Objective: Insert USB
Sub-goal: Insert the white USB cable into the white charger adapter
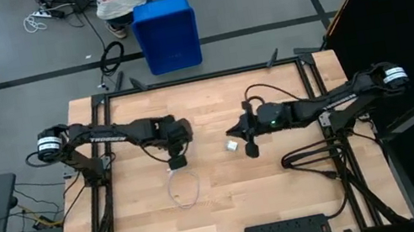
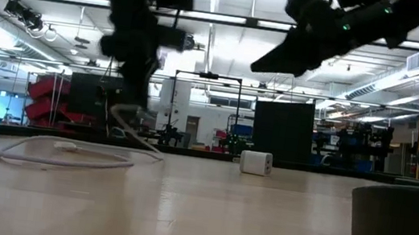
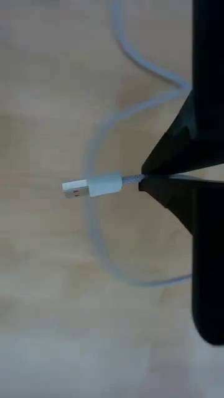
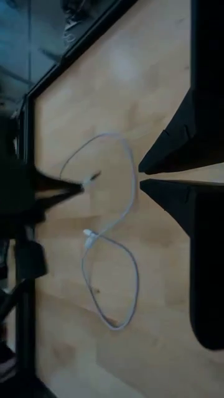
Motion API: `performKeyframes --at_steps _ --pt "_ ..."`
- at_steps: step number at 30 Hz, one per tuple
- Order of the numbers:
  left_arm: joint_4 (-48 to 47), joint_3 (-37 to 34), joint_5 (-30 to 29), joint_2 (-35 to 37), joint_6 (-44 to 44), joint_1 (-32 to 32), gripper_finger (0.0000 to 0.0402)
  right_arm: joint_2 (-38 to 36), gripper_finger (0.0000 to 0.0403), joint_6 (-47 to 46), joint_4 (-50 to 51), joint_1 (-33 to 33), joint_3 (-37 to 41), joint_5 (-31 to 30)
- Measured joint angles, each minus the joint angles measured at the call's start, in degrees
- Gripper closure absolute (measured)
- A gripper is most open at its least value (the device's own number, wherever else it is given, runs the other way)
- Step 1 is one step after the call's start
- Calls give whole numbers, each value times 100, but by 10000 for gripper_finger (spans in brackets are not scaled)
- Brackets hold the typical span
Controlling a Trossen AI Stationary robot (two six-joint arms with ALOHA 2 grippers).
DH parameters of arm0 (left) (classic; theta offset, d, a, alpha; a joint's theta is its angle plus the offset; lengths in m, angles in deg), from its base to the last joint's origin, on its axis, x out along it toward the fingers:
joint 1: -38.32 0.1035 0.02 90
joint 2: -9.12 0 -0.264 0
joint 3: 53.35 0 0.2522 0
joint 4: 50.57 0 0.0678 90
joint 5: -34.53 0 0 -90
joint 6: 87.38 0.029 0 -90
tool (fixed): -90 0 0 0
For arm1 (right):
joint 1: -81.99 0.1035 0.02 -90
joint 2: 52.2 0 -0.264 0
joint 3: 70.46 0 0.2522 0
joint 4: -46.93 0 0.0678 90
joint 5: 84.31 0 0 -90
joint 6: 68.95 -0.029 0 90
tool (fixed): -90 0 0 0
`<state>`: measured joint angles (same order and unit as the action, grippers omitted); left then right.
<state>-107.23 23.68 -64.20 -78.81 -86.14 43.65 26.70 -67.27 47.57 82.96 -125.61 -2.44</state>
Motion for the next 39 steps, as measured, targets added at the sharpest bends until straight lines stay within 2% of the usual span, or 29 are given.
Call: performKeyframes --at_steps 6,11,14,17,22,30,35,39 --pt "-273 789 547 12 -149 -140 401 983 393 710 125 110 -939 -238" --pt "-482 871 627 9 -229 -363 402 1676 393 1264 147 167 -1491 -853" --pt "-699 871 632 -39 -388 -517 402 1905 387 1385 130 167 -1707 -883" --pt "-855 869 592 -99 -468 -668 402 2006 373 1465 107 166 -1825 -776" --pt "-706 871 547 -163 -474 -766 402 2115 344 1354 -214 174 -1867 110" --pt "-373 874 545 -311 -445 -766 402 2337 304 1250 -296 270 -1861 191" --pt "-346 871 595 -331 -314 -766 402 2426 308 1203 -213 270 -1855 181" --pt "-354 871 602 -331 -313 -766 402 2421 333 1201 -226 270 -1858 169"
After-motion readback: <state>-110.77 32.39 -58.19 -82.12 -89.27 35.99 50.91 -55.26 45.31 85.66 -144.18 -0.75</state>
